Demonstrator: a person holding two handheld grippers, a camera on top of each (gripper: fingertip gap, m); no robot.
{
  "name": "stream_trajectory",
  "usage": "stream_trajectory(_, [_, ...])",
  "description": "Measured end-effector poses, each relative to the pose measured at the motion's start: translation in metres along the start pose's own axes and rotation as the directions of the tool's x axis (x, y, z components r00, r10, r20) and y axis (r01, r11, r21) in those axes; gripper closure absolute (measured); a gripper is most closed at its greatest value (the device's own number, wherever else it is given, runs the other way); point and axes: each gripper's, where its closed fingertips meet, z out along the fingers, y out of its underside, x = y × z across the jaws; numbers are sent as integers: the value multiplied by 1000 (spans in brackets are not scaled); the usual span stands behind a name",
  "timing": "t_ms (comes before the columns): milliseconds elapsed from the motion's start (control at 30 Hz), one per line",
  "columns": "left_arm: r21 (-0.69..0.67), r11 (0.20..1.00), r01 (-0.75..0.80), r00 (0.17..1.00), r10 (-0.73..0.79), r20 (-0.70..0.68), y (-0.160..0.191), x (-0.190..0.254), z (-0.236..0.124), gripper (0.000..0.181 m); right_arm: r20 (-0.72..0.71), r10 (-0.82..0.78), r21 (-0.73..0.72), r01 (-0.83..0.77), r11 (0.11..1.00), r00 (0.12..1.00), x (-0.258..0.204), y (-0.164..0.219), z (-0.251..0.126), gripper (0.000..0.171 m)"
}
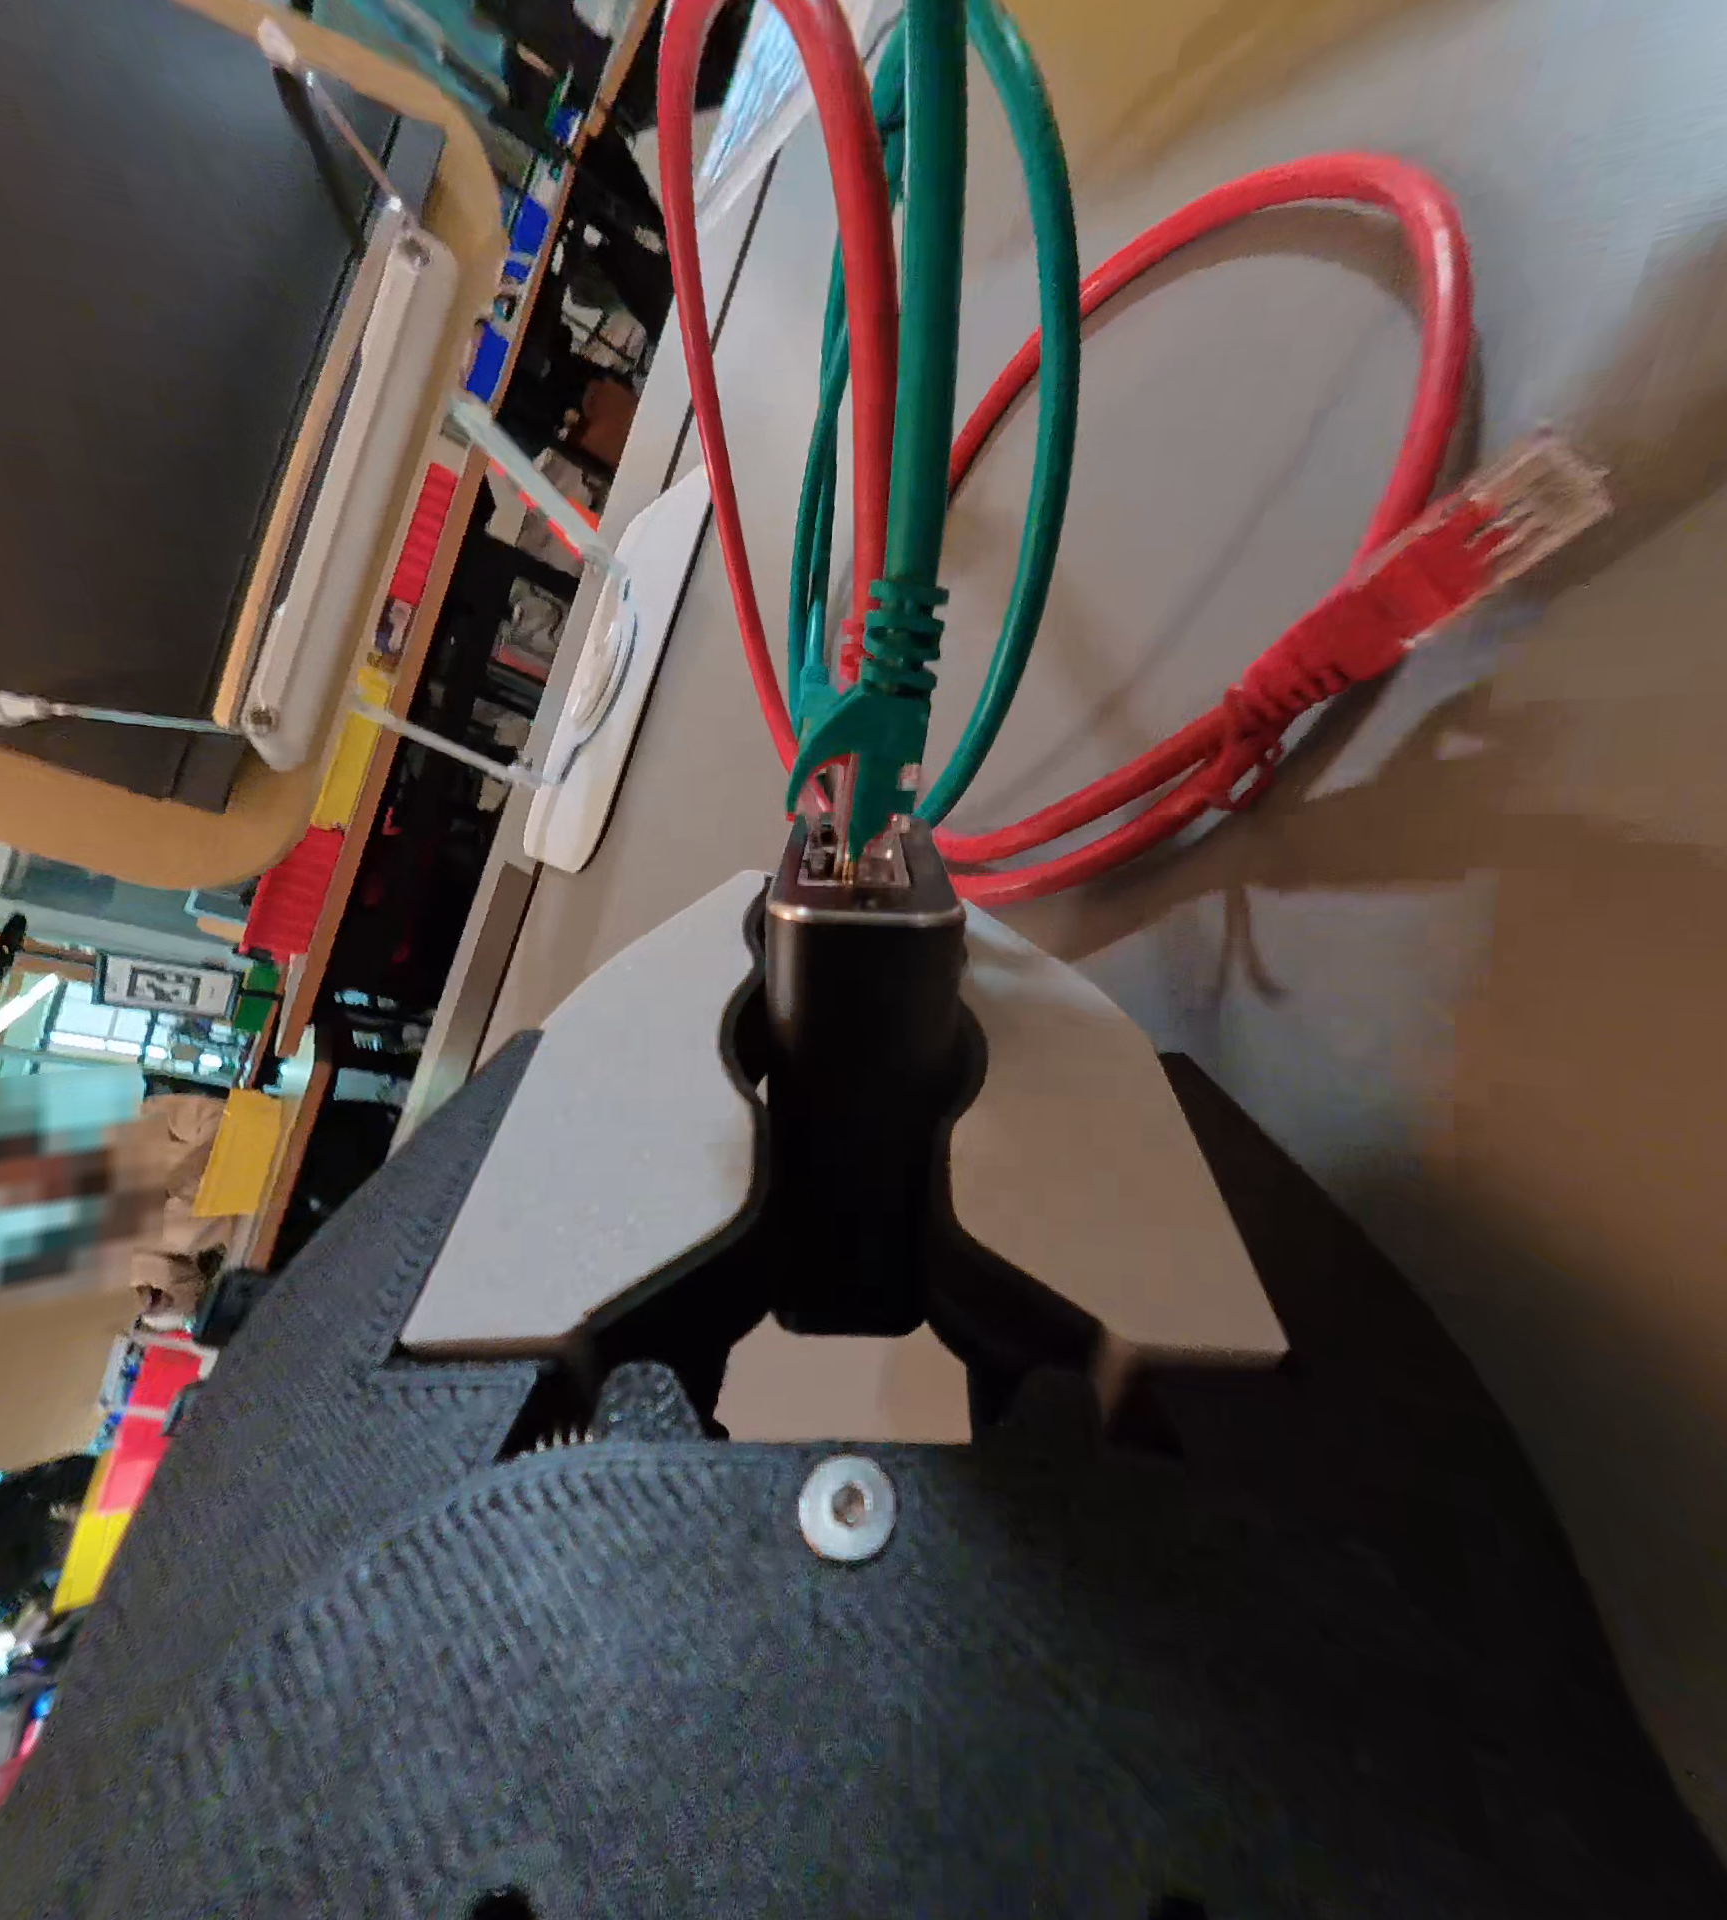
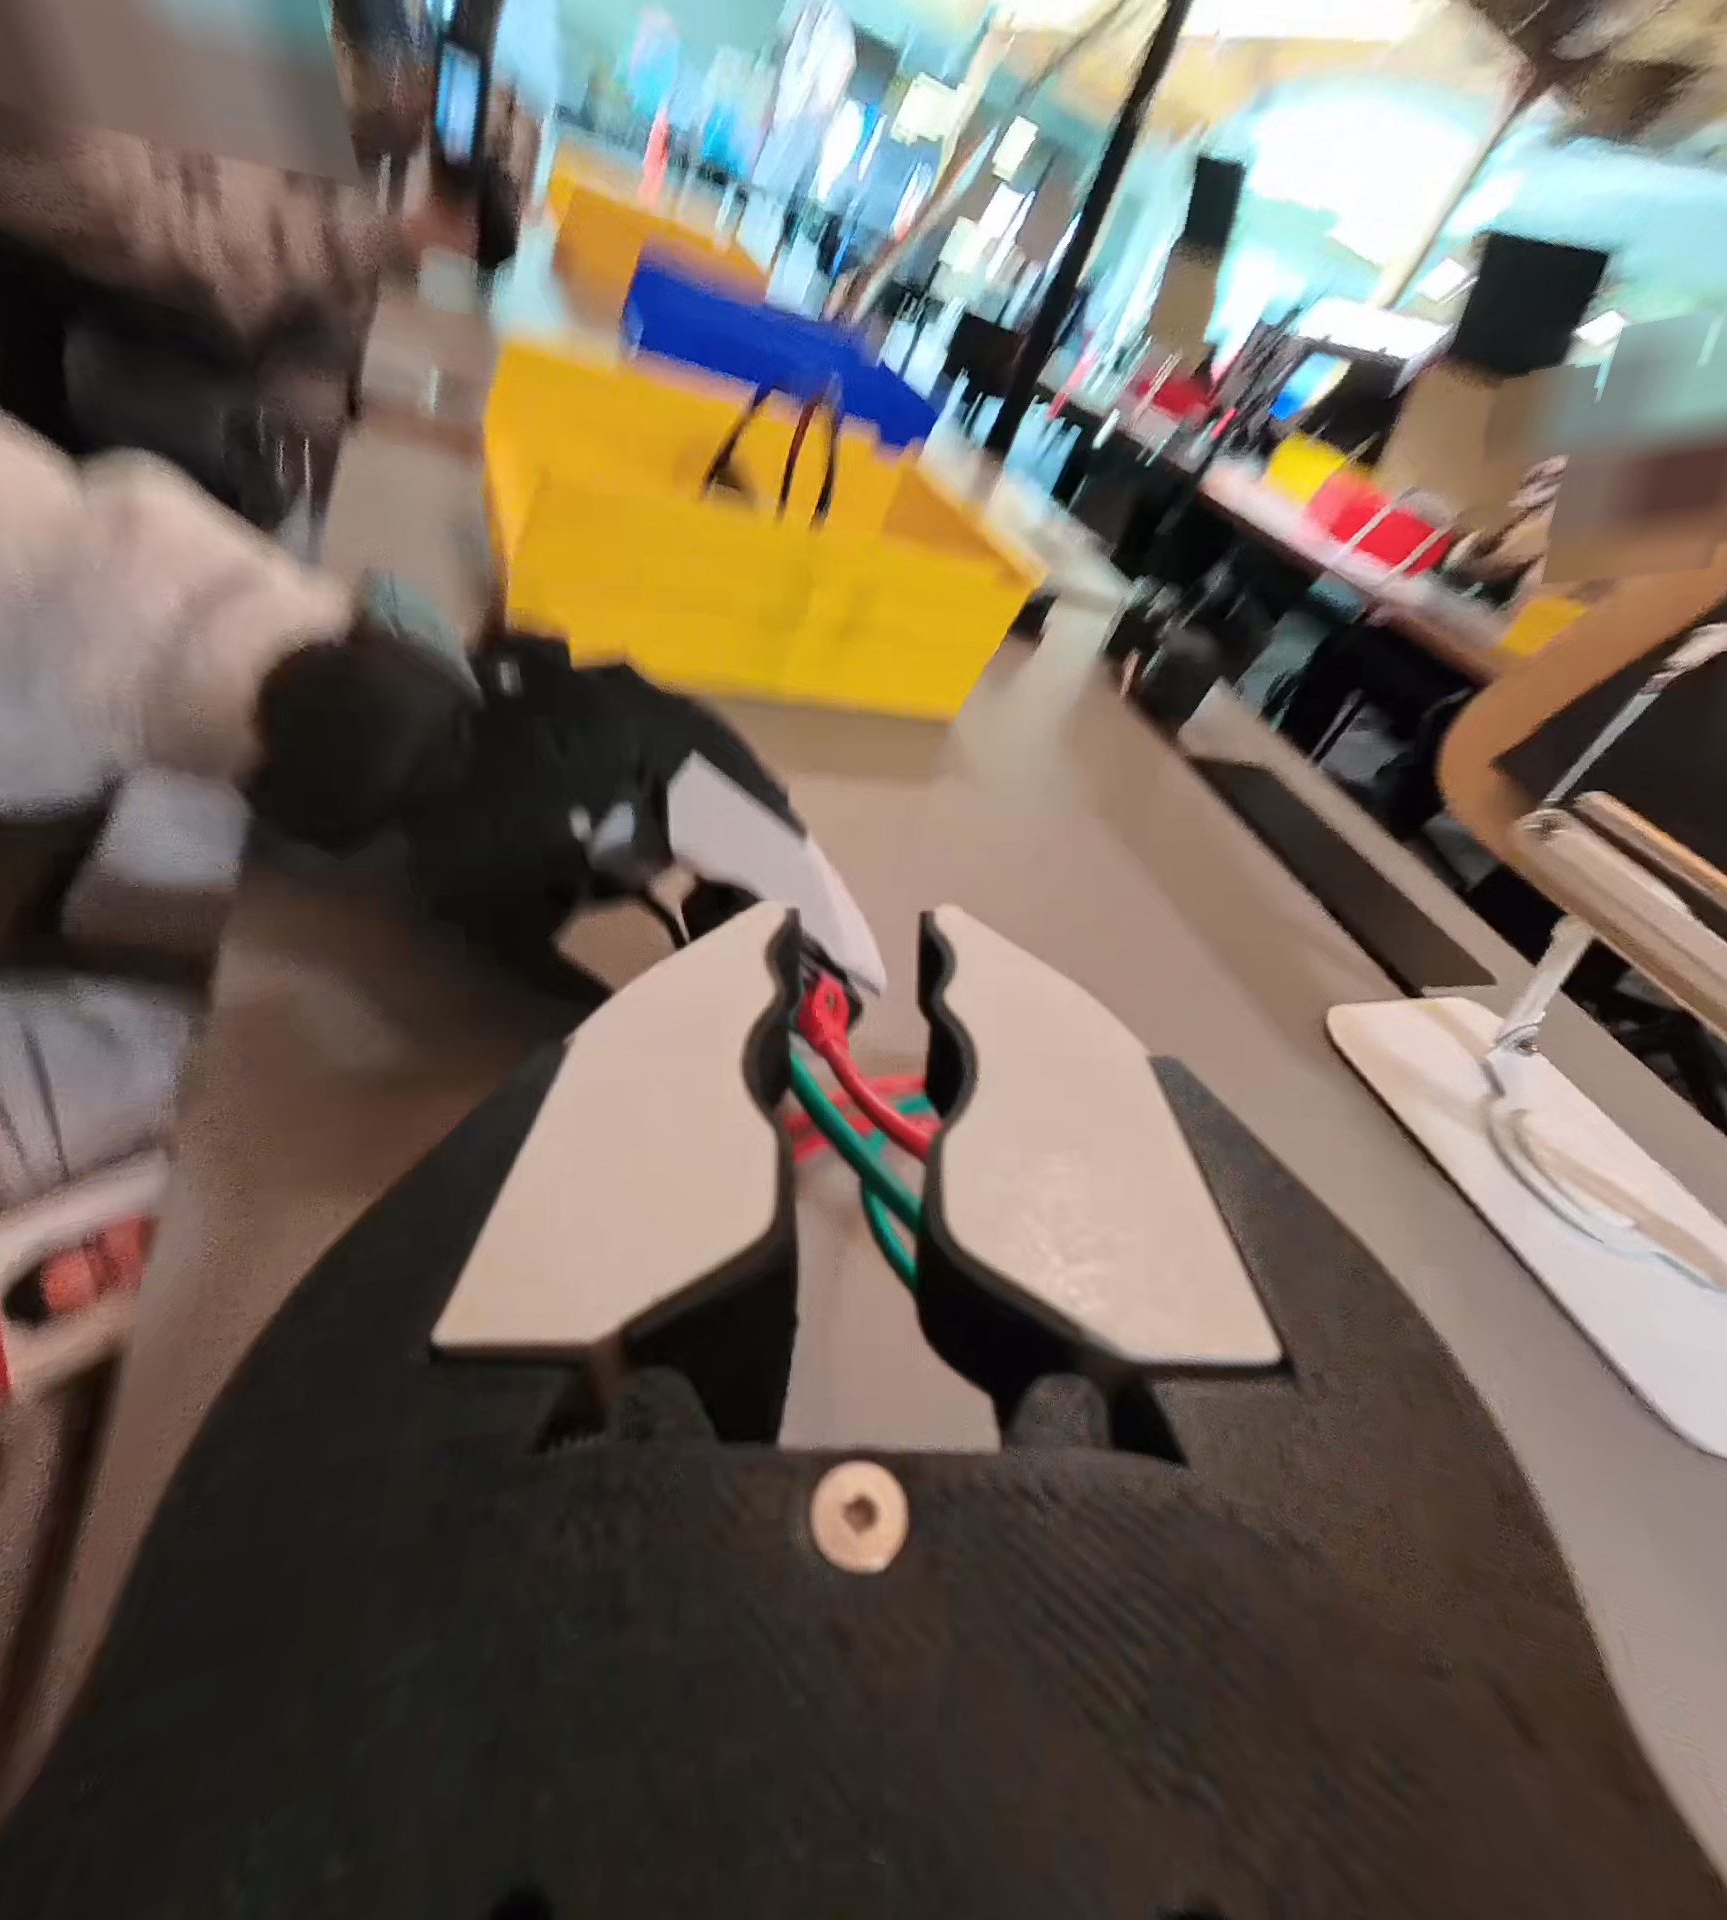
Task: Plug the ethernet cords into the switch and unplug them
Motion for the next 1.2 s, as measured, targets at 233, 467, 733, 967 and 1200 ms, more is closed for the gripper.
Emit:
stream_trajectory(233, [-17,991,131,991,-131,25,6,-11,-1,154,-59,361,79,-356,931,931,-13,22,-7,157])
stream_trajectory(467, [14,995,101,995,-101,19,-6,-6,-2,154,-64,474,-1,-475,880,878,-15,42,7,157])
stream_trajectory(733, [43,996,81,997,-82,13,-18,1,-2,154,-81,479,-44,-484,874,874,-16,51,10,157])
stream_trajectory(967, [54,996,68,997,-69,21,-19,1,-2,154,-14,668,-29,-668,744,744,-14,55,11,155])
stream_trajectory(1200, [65,997,47,999,-48,13,-24,8,-1,154,16,718,-14,-718,696,696,-14,54,11,157])
